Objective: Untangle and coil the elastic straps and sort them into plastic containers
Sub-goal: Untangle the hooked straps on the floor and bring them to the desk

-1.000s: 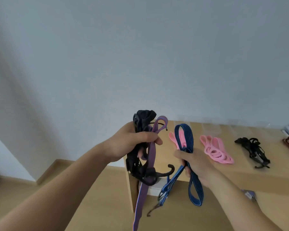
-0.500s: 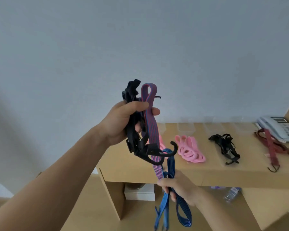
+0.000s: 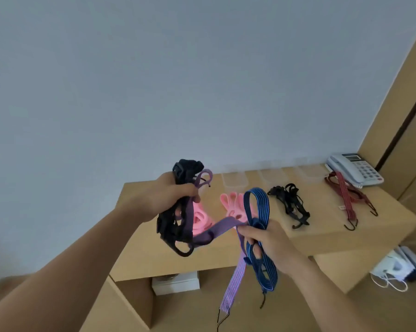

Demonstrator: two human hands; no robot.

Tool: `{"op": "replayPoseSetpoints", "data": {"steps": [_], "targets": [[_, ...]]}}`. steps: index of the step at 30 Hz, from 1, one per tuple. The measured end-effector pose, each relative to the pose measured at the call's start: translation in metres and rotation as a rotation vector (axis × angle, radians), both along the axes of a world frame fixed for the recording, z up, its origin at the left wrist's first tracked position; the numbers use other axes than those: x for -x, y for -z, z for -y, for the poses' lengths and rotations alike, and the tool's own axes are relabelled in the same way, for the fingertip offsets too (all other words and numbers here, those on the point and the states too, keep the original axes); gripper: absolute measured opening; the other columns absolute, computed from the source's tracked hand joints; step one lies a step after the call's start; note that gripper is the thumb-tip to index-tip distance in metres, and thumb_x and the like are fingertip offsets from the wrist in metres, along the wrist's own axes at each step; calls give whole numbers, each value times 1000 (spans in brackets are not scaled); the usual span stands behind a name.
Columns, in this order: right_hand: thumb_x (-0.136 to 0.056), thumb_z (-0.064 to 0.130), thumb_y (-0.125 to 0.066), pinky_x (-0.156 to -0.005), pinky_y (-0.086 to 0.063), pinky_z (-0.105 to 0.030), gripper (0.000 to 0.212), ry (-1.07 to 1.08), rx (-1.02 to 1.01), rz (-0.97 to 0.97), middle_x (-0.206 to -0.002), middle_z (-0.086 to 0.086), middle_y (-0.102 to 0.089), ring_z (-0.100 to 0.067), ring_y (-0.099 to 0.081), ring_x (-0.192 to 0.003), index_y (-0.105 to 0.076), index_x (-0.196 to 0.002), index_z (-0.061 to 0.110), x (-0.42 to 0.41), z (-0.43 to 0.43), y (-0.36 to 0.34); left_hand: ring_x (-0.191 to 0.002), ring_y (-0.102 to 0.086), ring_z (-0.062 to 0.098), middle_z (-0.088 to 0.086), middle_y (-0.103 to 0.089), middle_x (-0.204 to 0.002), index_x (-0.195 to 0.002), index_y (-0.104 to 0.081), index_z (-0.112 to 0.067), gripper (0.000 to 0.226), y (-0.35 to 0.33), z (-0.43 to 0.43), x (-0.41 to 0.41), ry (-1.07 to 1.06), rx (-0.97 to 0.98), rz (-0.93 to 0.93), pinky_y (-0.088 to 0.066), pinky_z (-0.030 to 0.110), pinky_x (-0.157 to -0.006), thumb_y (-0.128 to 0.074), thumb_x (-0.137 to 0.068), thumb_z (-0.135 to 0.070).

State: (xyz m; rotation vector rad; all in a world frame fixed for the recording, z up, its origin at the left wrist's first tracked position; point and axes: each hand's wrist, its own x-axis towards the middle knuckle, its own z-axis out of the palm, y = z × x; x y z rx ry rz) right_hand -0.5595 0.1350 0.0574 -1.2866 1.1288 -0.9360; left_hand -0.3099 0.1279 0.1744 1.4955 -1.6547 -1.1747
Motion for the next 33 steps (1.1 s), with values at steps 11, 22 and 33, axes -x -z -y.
{"op": "replayPoseSetpoints", "data": {"steps": [11,22,33], "targets": [[-67,26,-68,-41,-33,-25,26,86,173,-248,-56,-20,-46,-23,-40,-37,-52,-52,11,-10,61,-92,-48,-56,18,2,-62,-52,-58,-65,-17,15,55,57,46,339,11,-430,-49,26,-53,-66,-72,-14],[-83,25,-74,-47,-34,-32,38,191,130,-193,-55,-5,-47,-24,-40,-39,-54,-62,1,40,68,-88,-50,-53,18,14,-66,-73,-79,-73,-16,3,65,108,108,497,-40,-488,-45,25,-49,-73,-77,-19],[-75,28,-73,-44,-38,-29,58,161,55,-57,-61,-6,-49,-19,-41,-38,-50,-110,-13,161,73,-35,-35,-46,15,6,-53,-44,-67,-70,-7,13,50,147,200,283,-114,-592,-41,22,-42,-70,-69,-20]]}}
